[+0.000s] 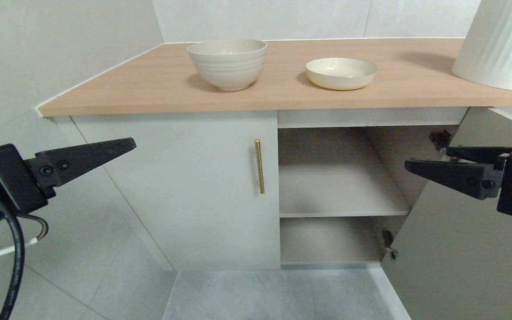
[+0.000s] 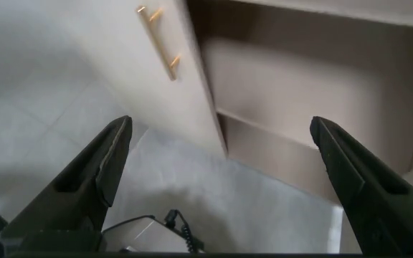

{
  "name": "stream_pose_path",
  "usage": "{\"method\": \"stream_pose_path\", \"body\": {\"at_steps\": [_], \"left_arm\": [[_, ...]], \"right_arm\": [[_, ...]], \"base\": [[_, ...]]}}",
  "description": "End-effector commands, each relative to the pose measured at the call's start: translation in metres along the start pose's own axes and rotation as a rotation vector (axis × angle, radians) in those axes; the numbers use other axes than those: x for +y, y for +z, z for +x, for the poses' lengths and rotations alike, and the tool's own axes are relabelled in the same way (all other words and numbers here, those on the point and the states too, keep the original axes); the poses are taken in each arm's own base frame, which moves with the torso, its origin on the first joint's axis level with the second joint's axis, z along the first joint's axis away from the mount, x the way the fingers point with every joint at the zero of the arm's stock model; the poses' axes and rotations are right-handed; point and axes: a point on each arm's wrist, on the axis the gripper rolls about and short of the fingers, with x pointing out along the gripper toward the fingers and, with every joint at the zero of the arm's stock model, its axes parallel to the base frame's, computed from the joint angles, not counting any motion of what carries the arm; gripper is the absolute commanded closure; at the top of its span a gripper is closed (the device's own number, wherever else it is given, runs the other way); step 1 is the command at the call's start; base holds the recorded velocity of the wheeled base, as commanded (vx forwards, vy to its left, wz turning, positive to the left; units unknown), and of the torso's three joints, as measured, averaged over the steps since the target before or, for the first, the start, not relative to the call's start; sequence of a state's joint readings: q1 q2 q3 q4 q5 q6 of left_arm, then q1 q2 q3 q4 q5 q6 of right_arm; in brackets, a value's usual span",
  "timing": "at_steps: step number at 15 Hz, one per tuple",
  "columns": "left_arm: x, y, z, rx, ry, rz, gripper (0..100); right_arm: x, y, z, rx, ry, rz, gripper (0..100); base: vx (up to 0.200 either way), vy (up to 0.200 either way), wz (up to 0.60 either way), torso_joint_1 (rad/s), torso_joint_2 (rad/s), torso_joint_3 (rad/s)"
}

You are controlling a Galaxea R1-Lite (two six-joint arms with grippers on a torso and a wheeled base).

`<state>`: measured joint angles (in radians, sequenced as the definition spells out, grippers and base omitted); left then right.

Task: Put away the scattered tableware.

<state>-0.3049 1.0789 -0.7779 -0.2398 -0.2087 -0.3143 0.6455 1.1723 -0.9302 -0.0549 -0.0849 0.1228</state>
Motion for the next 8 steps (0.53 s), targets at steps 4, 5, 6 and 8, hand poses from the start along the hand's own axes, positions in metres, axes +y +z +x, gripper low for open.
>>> {"method": "stream_pose_path", "body": {"at_steps": [4,5,6,8], "left_arm": [[0.0003,-0.0004,0.0012,0.003,-0.001,-0.001,0],[0.0003,-0.0004,0.0012,0.003,-0.001,-0.002,0],[0.0003,-0.0004,0.0012,0.003,-0.001,-0.002,0],[-0.0001,0.0002,0.0003,-0.002,-0.003,-0.004,0]], "right_arm": [[0.0011,0.0007,-0.0036,-0.007,0.006,0.008,0],[0.0010,0.0009,-0.0054,-0.011,0.008,0.009,0],[0.0007,-0.0015,-0.0061,-0.005,0.011,0.004,0],[-0.0001,-0.0065,-0.0070,0.003,0.005,-0.025,0]], "base": [[0.200,0.000,0.00,0.002,0.00,0.002],[0.000,0.000,0.00,0.000,0.00,0.000],[0.000,0.000,0.00,0.000,0.00,0.000],[0.000,0.000,0.00,0.000,0.00,0.000]]}}
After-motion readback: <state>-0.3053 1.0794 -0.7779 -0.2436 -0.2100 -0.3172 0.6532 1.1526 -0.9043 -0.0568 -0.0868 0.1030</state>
